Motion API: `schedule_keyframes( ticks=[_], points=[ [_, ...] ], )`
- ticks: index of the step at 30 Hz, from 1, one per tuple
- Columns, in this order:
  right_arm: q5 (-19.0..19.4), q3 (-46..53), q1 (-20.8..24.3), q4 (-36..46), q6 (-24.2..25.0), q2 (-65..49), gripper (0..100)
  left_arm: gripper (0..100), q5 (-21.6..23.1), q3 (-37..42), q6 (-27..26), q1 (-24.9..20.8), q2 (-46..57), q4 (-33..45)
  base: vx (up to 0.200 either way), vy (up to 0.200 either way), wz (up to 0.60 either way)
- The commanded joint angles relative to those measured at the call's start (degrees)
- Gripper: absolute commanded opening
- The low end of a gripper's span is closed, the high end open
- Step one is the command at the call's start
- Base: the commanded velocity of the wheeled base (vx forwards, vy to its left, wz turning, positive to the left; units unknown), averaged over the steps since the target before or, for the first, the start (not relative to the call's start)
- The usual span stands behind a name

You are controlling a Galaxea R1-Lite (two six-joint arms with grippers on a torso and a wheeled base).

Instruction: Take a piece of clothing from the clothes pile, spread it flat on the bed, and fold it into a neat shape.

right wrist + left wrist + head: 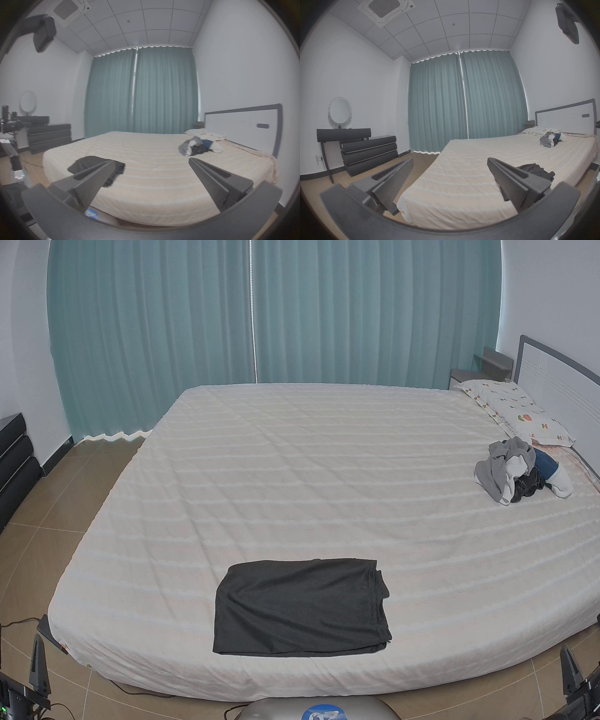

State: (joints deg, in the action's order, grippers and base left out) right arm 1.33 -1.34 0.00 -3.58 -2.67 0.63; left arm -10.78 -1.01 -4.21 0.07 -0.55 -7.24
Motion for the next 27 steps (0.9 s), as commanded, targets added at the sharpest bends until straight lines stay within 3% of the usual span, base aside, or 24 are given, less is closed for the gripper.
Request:
schedule_keyframes(
  ticks=[1, 9, 13, 16, 24, 27],
  points=[
    [-1.94, 1.34, 0.00, 2.35, 0.38, -0.63, 100, 100, 1.20, 1.01, 0.25, -0.07, 0.55, 3.11, 0.000, 0.000, 0.00],
    [-2.12, 1.34, -0.18, 3.76, 2.05, -0.63, 100, 100, 5.94, 1.01, 0.69, 0.01, 0.55, 3.46, 0.000, 0.000, 0.00],
    [-2.12, 1.34, -0.18, 3.76, 2.05, -0.63, 100, 100, 10.60, 1.01, 2.89, 0.01, 0.55, 3.46, 0.000, 0.000, 0.00],
    [-2.03, 1.34, -0.18, 3.76, 2.23, -0.63, 100, 100, 11.74, 1.01, 5.00, 0.01, 0.55, 3.46, 0.000, 0.000, 0.00],
    [-1.94, 1.34, 0.00, 3.67, 2.41, -0.63, 100, 100, 9.72, 1.01, 6.67, -0.07, 0.55, 3.64, 0.000, 0.000, 0.00],
    [-1.33, 1.34, 0.00, 3.67, 2.41, -0.63, 100, 100, 6.65, 1.01, 6.40, 0.01, 0.55, 5.13, 0.000, 0.000, 0.00]
  ],
)
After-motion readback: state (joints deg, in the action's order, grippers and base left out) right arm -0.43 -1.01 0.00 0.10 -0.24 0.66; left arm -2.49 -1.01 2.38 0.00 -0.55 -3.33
